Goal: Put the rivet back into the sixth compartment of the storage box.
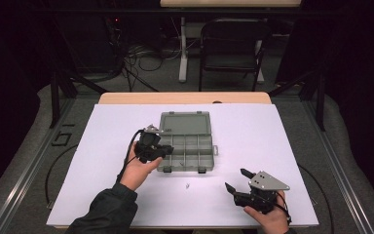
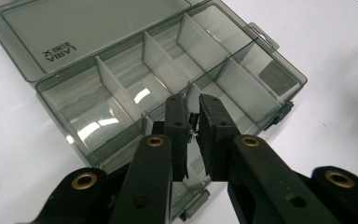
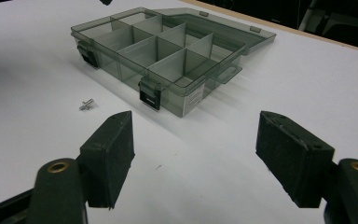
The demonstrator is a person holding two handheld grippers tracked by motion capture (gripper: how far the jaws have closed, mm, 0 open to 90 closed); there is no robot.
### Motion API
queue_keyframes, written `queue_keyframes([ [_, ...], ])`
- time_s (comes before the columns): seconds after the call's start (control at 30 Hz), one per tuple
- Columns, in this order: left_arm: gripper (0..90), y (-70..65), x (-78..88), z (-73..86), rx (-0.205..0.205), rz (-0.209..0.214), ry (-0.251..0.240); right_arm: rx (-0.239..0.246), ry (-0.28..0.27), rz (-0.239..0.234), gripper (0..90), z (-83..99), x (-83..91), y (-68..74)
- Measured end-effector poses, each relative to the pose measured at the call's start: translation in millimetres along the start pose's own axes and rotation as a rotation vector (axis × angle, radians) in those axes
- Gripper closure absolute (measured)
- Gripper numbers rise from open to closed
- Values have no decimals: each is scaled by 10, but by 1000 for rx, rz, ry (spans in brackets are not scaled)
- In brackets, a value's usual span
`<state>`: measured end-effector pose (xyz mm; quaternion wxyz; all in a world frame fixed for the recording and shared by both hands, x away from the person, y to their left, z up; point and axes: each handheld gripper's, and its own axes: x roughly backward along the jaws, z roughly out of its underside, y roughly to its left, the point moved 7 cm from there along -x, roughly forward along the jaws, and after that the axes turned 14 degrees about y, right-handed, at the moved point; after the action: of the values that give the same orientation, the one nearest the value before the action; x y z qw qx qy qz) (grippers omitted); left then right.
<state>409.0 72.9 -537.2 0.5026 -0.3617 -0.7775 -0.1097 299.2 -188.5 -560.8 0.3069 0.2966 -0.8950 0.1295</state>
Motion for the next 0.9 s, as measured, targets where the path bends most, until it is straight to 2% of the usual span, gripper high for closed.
queue_keyframes([
  [0.23,823,-14,-174,-12,-20,-9,55,3,-3,-3,273,-2,2,4],
  [0.43,822,-15,-261,-36,-6,-20,61,3,-3,-5,273,-2,1,5],
  [0.47,822,-10,-268,-36,-15,-16,68,3,-2,-5,273,-2,1,5],
  [0.9,811,-25,-335,-32,-13,-17,84,5,-3,-4,272,-3,-1,8],
])
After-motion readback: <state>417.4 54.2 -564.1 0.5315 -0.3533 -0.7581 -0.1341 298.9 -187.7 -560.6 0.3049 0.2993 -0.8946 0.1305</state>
